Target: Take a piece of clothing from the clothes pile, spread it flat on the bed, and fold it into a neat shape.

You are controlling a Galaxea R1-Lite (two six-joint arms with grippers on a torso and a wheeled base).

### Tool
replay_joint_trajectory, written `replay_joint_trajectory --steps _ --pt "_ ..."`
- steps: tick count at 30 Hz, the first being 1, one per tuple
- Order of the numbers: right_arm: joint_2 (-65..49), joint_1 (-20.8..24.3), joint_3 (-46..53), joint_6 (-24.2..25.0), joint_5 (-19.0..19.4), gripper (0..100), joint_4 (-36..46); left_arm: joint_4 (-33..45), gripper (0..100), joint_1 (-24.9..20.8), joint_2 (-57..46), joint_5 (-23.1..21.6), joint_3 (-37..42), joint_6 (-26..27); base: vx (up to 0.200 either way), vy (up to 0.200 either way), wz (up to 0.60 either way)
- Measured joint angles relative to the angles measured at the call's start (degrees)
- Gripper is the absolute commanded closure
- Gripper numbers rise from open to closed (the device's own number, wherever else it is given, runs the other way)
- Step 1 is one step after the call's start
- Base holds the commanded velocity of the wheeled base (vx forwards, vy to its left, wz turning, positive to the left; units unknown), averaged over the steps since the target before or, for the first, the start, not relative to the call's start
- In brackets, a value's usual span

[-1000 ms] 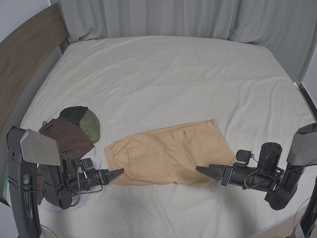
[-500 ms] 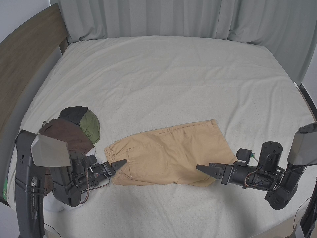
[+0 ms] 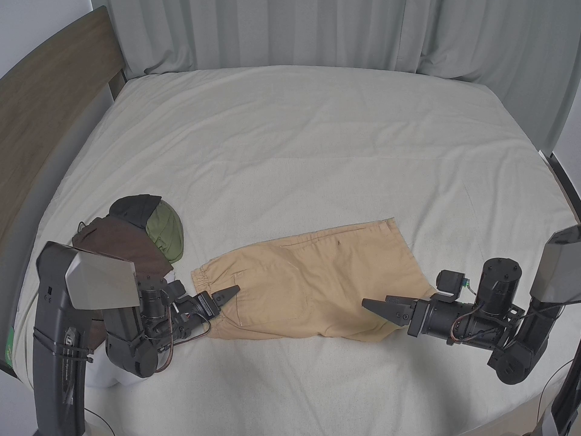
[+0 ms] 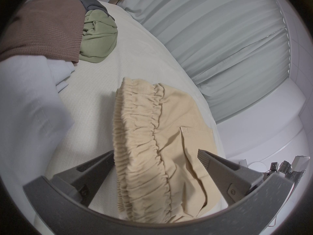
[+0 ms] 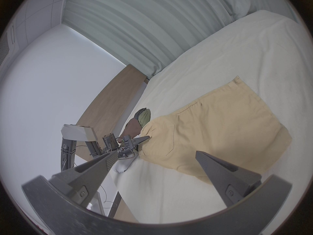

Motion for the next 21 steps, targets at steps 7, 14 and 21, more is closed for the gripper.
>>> replay_joint_trajectory --steps 7,14,21 --pt "0.1 0.0 0.0 0.0 0.0 0 0.0 0.0 100 0.0 0.3 0.1 -0.1 0.0 0.0 0.0 0.0" --pt "0.3 0.0 0.0 0.0 0.0 0 0.0 0.3 100 0.2 0.5 0.0 0.0 -0.1 0.0 0.0 0.0" --pt "0.2 -0.1 0.1 0.0 0.0 0 0.0 0.2 100 0.4 0.4 -0.1 0.3 -0.1 0.0 0.0 0.0"
